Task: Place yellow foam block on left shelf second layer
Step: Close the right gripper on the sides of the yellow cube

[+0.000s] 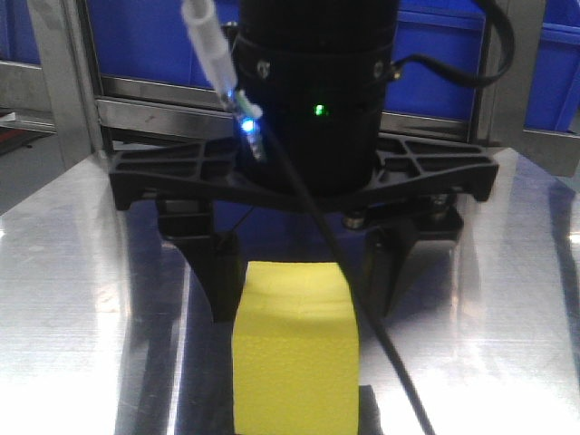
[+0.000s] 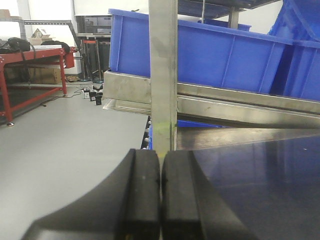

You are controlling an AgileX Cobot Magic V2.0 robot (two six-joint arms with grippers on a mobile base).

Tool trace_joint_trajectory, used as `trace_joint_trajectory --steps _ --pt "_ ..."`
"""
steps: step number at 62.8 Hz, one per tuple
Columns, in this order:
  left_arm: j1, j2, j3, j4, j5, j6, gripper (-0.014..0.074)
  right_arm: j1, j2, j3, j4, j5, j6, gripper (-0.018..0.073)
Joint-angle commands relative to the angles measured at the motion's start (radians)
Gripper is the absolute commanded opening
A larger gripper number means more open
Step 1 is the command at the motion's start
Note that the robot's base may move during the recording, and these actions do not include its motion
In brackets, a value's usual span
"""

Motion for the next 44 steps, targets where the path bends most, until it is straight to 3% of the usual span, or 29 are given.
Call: trace_joint_trajectory --steps 1,28,44 --pt "-0.005 -0.018 0.027 -0.006 -0.081 -0.003 0.0124 0.003 -0.040 -0.010 -0.009 -0.036 0.003 0.0632" --pt "-0.005 -0.018 0.027 -0.006 -0.081 -0.003 0.0124 0.003 -0.039 0.030 0.018 -0.055 0.019 0.0629" --pt "-0.005 -0.018 0.027 -0.006 -0.081 -0.003 0.0124 0.003 -0.039 0.030 0.018 -0.055 0.019 0.0510"
